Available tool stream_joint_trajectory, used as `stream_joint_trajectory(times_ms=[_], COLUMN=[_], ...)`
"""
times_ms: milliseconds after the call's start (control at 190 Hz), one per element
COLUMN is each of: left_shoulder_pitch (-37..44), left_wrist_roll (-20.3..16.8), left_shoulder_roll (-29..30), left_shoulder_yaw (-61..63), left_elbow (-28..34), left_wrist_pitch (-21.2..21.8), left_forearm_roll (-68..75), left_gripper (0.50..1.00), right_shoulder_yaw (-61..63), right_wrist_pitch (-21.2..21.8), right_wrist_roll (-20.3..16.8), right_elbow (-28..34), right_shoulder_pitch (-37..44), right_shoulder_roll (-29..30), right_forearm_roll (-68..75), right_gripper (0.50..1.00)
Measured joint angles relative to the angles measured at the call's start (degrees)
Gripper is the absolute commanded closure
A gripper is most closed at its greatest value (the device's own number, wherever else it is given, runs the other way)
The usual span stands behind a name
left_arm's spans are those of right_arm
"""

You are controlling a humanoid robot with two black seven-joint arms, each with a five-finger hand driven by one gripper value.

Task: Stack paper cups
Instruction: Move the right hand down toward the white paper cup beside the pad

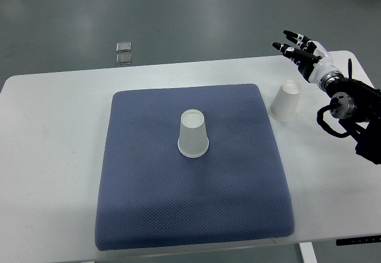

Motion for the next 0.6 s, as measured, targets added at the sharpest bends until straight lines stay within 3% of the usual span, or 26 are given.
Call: stream_joint_trajectory(times_ms=[331, 600], left_shoulder_pitch=[0.0, 0.0], left_wrist_roll=[-0.5, -0.5], left_shoulder_roll=[0.0, 0.0], left_shoulder_yaw=[-0.1, -0.4], left_elbow=[0.0, 0.5], left_wrist_pitch=[0.2, 0.1], left_forearm_roll=[0.0, 0.0], left_gripper=[0.5, 0.5], right_shoulder_yaw=[0.1, -0.7], right_wrist_pitch=[0.4, 5.0], right_wrist_roll=[0.1, 0.6], right_elbow=[0.0, 0.0], right_shoulder_pitch=[0.0, -0.2], right_shoulder_roll=[-1.3, -3.3], right_forearm_roll=[0.1, -0.7], right_gripper=[0.572, 0.572])
